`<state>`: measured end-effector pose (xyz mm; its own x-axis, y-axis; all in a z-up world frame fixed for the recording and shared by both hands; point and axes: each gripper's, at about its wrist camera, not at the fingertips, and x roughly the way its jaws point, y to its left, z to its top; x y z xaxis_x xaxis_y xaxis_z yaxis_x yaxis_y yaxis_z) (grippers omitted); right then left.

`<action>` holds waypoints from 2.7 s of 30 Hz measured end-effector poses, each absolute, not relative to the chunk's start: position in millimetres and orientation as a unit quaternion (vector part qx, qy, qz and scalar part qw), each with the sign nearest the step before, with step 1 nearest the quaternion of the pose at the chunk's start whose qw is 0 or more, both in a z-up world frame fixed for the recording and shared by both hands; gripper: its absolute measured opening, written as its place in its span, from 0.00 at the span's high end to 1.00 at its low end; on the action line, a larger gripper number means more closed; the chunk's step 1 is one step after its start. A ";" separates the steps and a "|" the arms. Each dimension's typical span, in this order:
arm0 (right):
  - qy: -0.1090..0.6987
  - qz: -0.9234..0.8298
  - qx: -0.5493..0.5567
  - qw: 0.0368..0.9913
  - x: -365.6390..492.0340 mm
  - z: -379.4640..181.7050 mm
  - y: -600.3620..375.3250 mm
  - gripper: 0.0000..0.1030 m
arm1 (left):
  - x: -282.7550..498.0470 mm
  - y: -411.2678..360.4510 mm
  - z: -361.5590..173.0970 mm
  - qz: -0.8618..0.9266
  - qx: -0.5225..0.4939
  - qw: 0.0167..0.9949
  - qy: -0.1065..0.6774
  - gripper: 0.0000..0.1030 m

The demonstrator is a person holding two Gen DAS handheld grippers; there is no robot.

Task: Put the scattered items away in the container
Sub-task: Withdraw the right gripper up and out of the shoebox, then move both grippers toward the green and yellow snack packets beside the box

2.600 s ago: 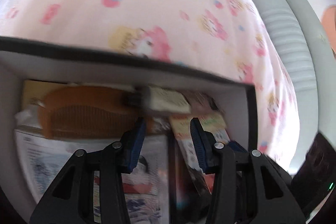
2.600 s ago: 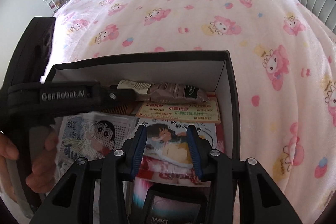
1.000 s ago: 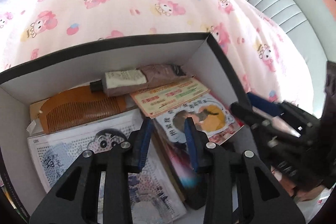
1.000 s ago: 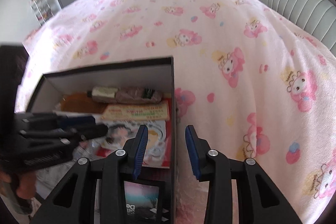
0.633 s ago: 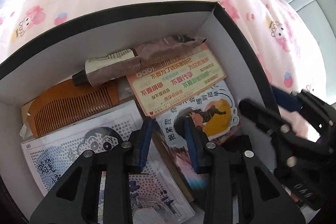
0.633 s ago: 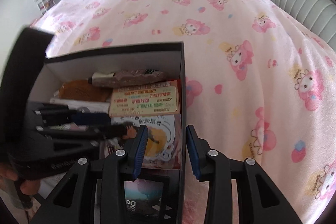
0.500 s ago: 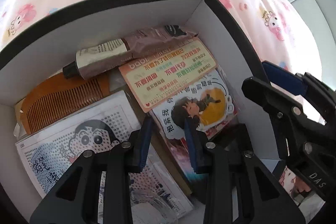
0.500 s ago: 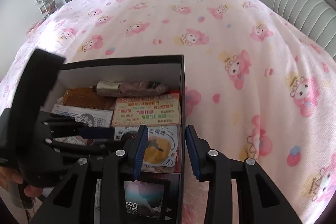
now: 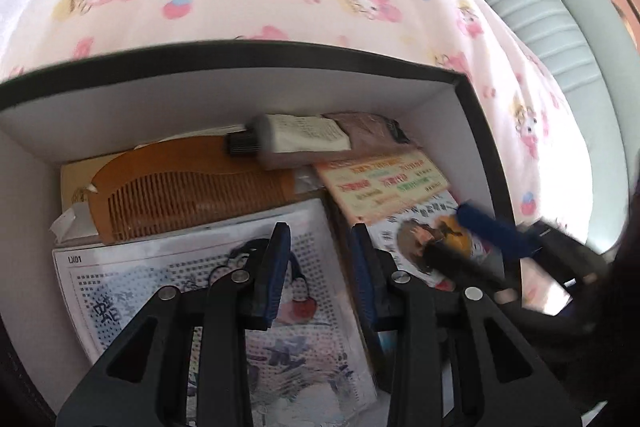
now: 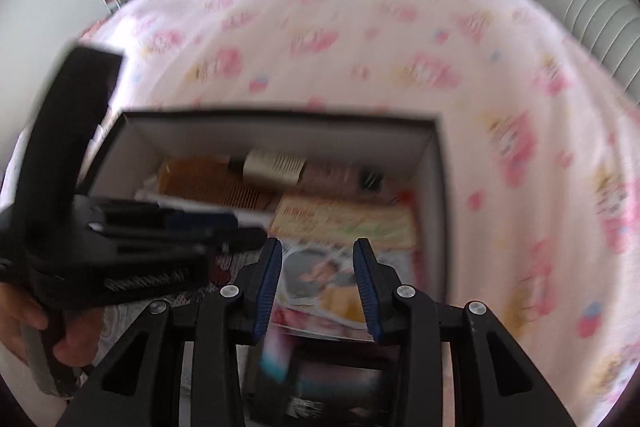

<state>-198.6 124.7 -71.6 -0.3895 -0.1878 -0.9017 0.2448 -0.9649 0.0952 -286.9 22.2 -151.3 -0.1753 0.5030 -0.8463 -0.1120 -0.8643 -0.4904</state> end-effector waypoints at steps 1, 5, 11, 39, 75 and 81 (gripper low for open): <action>0.015 -0.823 0.552 0.132 -202.2 -82.3 123.2 0.68 | -290.5 20.7 -153.6 0.745 -0.609 0.208 -0.173 0.70; -0.018 -0.794 0.594 0.129 -205.5 -106.3 126.3 0.68 | -294.3 21.6 -157.6 0.740 -0.609 0.210 -0.193 0.70; -0.053 -0.781 0.607 0.137 -199.9 -113.9 133.2 0.68 | -301.6 42.1 -163.5 0.725 -0.617 0.236 -0.197 0.70; -0.057 -0.826 0.546 0.128 -171.7 -72.0 141.1 0.68 | -294.8 56.8 -138.0 0.769 -0.584 0.217 -0.145 0.73; -0.042 -0.899 0.415 0.135 -5.1 51.1 115.4 0.61 | -89.0 14.9 -10.4 0.855 -0.459 0.178 -0.160 0.69; -0.035 -0.896 0.413 0.160 12.9 53.2 88.7 0.61 | -65.1 -6.3 -10.6 0.864 -0.455 0.145 -0.160 0.68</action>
<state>12.9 88.7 53.2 -0.6078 -0.3153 -0.7289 0.2578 -0.9464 0.1944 -65.1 -6.3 -10.6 -0.5438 0.3956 -0.7401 -0.1037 -0.9068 -0.4085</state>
